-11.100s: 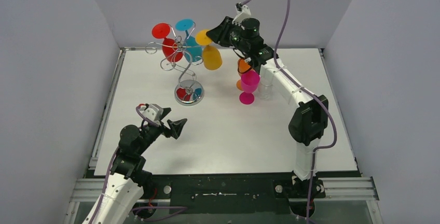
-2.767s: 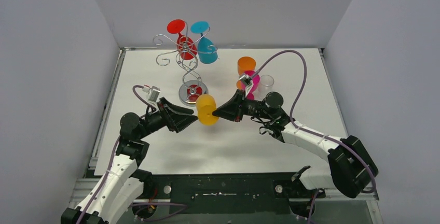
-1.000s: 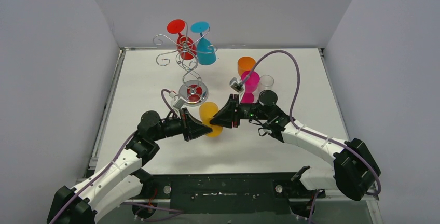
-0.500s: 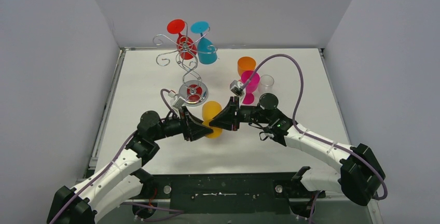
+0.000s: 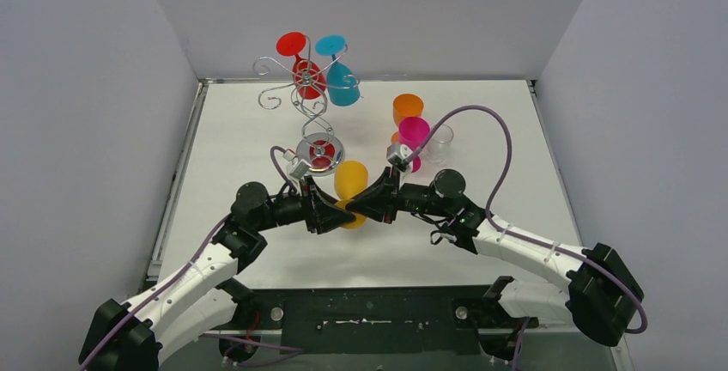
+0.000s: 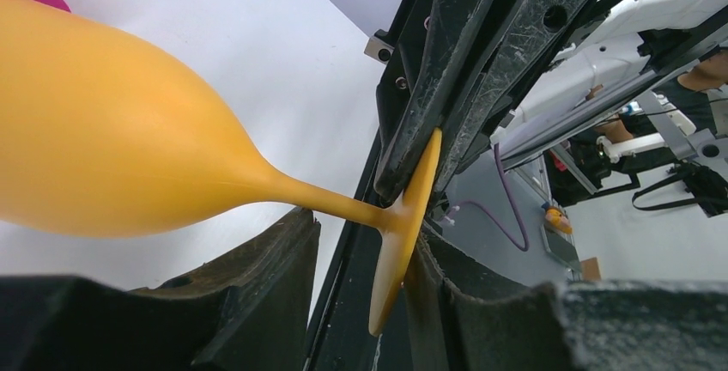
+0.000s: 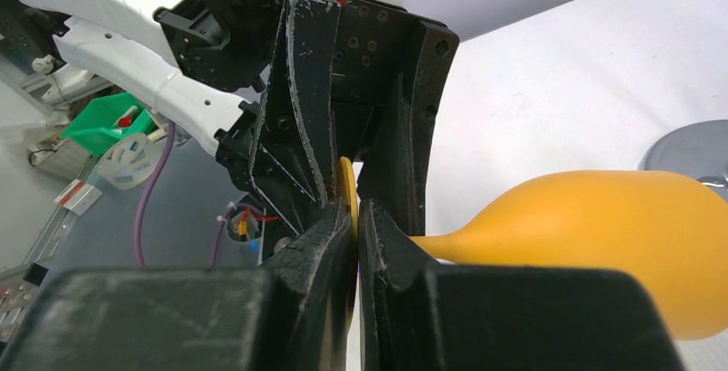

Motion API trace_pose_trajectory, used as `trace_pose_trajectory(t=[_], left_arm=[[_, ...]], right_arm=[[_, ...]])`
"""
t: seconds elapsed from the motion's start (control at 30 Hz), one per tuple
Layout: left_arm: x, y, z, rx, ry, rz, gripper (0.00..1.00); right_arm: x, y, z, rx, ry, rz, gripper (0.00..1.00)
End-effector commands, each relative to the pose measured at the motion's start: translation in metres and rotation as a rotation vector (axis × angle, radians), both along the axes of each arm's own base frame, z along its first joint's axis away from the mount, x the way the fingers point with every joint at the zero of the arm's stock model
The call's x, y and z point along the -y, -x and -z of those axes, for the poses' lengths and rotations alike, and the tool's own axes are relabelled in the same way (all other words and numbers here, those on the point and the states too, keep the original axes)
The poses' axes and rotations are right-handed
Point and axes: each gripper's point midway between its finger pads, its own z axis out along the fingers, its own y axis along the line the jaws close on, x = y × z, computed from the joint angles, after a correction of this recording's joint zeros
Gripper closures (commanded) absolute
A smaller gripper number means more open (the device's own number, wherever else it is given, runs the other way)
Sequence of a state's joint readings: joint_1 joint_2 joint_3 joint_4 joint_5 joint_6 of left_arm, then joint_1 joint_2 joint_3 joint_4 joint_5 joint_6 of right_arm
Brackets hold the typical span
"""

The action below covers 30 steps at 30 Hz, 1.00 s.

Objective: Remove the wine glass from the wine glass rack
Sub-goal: Place the wine glass at the center of the board.

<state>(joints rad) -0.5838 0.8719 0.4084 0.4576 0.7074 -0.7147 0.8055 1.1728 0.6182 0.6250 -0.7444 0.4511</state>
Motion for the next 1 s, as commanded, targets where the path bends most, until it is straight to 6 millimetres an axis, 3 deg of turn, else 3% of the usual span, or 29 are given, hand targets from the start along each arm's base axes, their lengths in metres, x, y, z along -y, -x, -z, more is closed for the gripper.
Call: trace_pose_trajectory(t=[0.0, 0.37, 0.6, 0.7, 0.83, 0.97], left_arm=[[0.003, 0.004, -0.021, 0.068, 0.057, 0.023, 0.61], [0.003, 0.009, -0.015, 0.049, 0.037, 0.050, 0.56], [0.003, 0.007, -0.028, 0.084, 0.085, 0.040, 0.59], [0.007, 0.010, -0.035, 0.089, 0.119, 0.076, 0.71], [0.010, 0.011, -0.034, 0.087, 0.120, 0.097, 0.94], [0.008, 0.012, -0.029, 0.096, 0.105, 0.086, 1.00]], right_arm=[[0.005, -0.006, -0.042, 0.161, -0.128, 0.065, 1.00], [0.008, -0.012, -0.047, 0.130, -0.157, 0.114, 1.00], [0.000, 0.001, -0.043, 0.097, -0.140, 0.014, 1.00], [-0.005, 0.003, -0.041, 0.082, -0.137, -0.018, 1.00], [-0.004, 0.001, -0.042, 0.089, -0.146, -0.002, 1.00], [-0.003, -0.003, -0.041, 0.094, -0.138, 0.028, 1.00]])
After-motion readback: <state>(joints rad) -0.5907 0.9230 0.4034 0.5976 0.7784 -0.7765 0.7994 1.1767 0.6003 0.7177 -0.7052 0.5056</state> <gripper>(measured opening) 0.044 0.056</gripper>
